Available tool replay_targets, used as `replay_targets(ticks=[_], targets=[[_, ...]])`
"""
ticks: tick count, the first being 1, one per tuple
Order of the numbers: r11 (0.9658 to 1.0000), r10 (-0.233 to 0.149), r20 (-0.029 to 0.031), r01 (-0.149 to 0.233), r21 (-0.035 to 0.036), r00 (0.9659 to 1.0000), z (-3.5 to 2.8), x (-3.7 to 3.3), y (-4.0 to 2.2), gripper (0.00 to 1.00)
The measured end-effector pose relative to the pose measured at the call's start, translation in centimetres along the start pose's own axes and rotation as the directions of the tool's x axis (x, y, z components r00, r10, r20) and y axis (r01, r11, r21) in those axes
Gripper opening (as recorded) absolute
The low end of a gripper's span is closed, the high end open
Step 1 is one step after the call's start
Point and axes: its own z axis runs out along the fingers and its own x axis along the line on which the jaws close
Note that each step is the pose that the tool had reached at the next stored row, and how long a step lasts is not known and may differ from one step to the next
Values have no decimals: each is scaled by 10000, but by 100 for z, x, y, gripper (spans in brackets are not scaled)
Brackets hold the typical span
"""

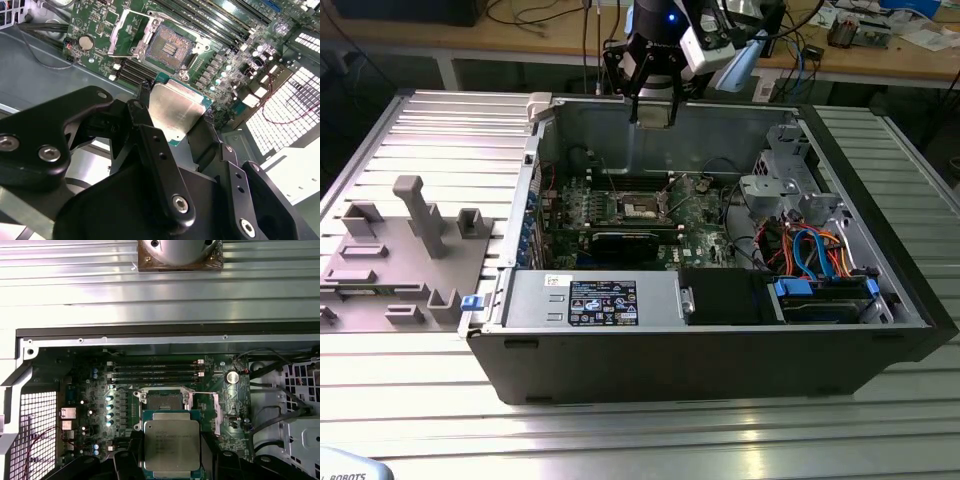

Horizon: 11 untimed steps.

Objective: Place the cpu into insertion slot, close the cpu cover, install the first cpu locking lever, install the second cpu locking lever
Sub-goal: 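Place the cpu into insertion slot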

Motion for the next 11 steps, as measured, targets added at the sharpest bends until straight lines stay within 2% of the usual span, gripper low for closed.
replay_targets(ticks=[11], targets=[[10000,0,0,0,0,10000,21,0,-2,55]])
